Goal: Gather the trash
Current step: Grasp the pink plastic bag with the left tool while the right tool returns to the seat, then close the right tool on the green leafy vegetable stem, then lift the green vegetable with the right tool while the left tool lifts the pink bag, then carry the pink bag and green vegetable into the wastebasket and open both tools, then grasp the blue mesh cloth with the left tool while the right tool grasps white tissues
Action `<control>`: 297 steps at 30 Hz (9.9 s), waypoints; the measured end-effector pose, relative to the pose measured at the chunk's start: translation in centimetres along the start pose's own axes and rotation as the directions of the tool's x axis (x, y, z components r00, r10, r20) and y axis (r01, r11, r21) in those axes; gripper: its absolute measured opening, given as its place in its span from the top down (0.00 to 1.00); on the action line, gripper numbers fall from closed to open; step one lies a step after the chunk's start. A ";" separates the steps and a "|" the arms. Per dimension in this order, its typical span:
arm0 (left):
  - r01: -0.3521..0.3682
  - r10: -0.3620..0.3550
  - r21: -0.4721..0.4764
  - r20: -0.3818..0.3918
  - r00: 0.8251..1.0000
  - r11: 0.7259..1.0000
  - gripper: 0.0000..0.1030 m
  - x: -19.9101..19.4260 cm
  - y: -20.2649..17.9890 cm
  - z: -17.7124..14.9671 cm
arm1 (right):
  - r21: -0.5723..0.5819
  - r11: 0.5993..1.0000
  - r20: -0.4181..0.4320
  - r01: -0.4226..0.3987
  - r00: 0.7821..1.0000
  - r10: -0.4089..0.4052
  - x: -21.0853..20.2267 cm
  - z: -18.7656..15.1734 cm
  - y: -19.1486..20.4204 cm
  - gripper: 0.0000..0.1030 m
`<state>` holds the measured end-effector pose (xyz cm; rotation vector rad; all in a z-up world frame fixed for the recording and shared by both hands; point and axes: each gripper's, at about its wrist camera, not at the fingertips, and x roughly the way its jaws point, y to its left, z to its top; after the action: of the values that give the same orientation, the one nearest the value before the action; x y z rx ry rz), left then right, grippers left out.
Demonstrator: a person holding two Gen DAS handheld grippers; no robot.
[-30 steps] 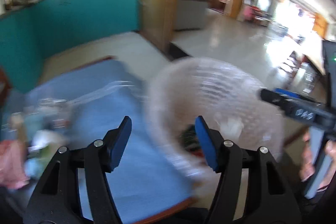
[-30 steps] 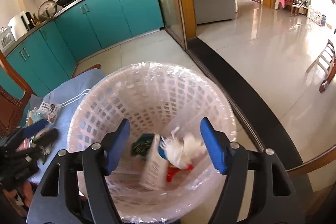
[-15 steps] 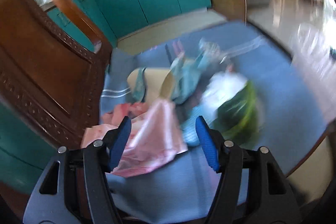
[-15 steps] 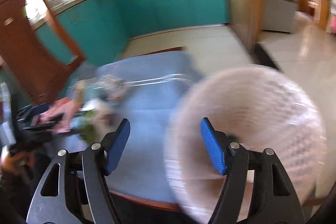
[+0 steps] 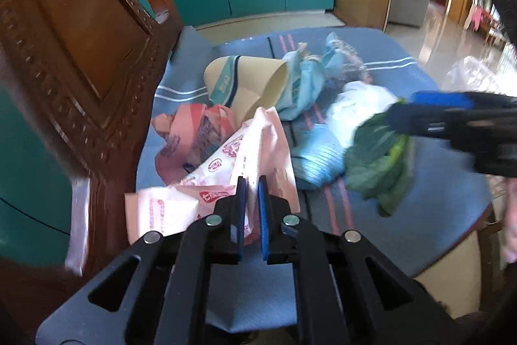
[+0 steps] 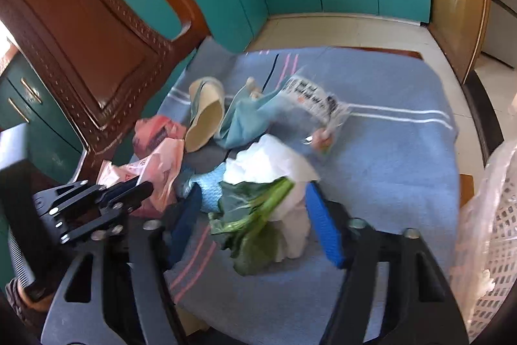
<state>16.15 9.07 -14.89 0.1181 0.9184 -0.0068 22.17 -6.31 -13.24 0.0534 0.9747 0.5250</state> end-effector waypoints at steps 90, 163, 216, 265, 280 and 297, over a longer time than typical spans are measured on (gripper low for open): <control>0.257 -0.254 -0.103 0.038 0.966 0.961 0.75 -1.6 -1.8 -3.4 | -0.064 0.983 -0.050 0.172 0.983 -0.175 2.1 -0.8 1.7 0.75; 0.151 -0.148 -0.206 0.033 0.988 0.967 0.75 -0.5 -1.6 -2.8 | 0.067 0.985 0.062 0.157 0.985 -0.161 -5.3 -2.7 -6.3 0.86; 0.598 -0.616 0.216 0.022 0.788 0.772 0.76 -4.6 -26.4 8.1 | 0.414 0.846 0.212 0.336 0.868 -0.449 -22.7 -11.7 -22.1 0.84; 0.235 -0.235 0.040 -0.012 0.972 0.971 0.67 1.1 -4.3 -2.7 | -0.113 0.991 -0.085 0.075 0.993 -0.085 3.5 -0.8 0.0 0.65; 0.270 -0.270 0.008 0.012 0.963 0.963 0.58 -1.0 -4.1 -3.1 | -0.021 0.993 0.017 0.115 0.993 -0.114 -4.1 -3.2 -4.1 0.66; 0.218 -0.217 0.017 -0.054 0.975 0.976 0.38 2.5 -5.5 -1.6 | 0.012 0.990 -0.006 0.143 0.990 -0.142 -3.9 -4.3 -5.6 0.66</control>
<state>16.13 3.84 -18.37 0.0385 0.9792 -0.2183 19.18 -13.78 -14.22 -0.0067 0.9788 0.3879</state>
